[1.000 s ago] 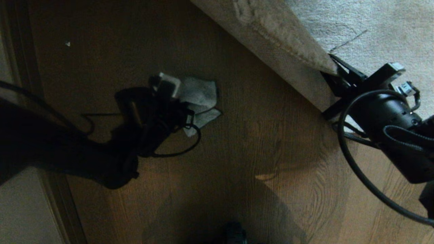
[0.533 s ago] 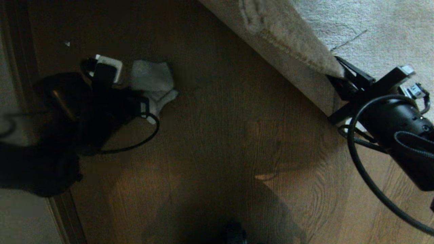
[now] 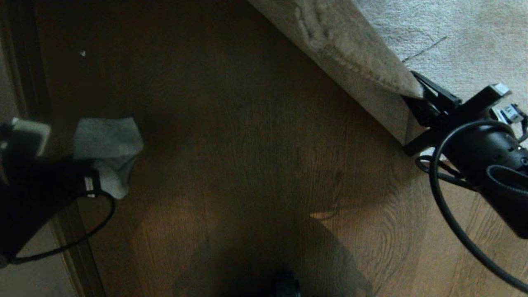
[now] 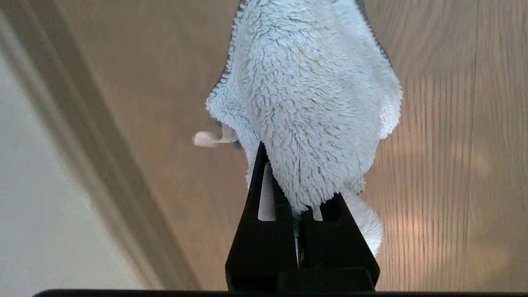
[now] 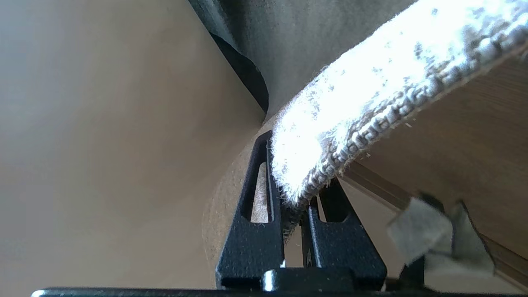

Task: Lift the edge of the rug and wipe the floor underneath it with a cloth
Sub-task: Wipe the floor under the carpet with a rag

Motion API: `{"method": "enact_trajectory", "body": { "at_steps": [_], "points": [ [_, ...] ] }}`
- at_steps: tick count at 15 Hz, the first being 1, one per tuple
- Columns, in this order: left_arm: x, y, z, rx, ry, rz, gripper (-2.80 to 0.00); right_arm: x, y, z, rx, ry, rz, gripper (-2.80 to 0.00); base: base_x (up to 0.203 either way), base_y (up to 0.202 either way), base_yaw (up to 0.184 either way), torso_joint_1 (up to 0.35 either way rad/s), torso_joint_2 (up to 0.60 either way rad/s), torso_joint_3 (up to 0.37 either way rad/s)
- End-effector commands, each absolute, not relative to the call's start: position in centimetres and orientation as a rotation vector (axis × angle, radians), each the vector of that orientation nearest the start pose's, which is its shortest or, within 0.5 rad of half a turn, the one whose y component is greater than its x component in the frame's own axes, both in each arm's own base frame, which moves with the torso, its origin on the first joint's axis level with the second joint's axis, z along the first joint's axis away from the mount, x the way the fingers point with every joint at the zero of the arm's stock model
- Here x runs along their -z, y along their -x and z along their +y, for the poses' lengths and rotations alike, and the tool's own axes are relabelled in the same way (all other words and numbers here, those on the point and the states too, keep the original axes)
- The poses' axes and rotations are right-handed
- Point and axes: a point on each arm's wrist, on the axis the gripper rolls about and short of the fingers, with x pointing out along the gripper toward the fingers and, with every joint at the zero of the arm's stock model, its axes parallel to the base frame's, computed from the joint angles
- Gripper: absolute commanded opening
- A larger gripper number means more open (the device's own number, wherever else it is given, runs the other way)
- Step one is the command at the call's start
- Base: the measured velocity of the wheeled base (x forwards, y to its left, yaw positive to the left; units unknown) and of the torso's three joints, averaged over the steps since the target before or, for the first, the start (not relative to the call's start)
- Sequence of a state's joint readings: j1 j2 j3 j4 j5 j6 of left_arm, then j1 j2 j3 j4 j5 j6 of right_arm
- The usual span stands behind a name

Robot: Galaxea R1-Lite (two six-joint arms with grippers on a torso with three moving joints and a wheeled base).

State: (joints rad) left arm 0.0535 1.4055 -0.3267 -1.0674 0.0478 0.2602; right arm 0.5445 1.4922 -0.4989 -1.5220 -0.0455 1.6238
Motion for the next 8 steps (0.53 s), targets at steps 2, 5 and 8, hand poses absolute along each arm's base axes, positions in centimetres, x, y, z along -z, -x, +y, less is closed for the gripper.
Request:
{"method": "enact_trajectory", "body": {
  "at_steps": [2, 5, 8],
  "points": [
    [-16.8, -17.1, 1.4, -0.105, -0.259, 0.028, -2.8, -25.3, -18.4, 11.0, -0.857, -1.719, -0.045, -2.8, 0.0, 0.0, 0.0, 0.0, 0.0, 0.0],
    [-15.4, -14.5, 1.2, -0.1, -0.243, 0.055, -2.8, -25.4, -18.3, 11.0, -0.859, -1.72, -0.048, -2.8, 0.0, 0.0, 0.0, 0.0, 0.0, 0.0],
    [-13.9, -11.8, 1.0, -0.095, -0.235, 0.08, -2.8, -25.3, -18.4, 11.0, -0.856, -1.719, -0.046, -2.8, 0.0, 0.0, 0.0, 0.0, 0.0, 0.0]
  ]
}}
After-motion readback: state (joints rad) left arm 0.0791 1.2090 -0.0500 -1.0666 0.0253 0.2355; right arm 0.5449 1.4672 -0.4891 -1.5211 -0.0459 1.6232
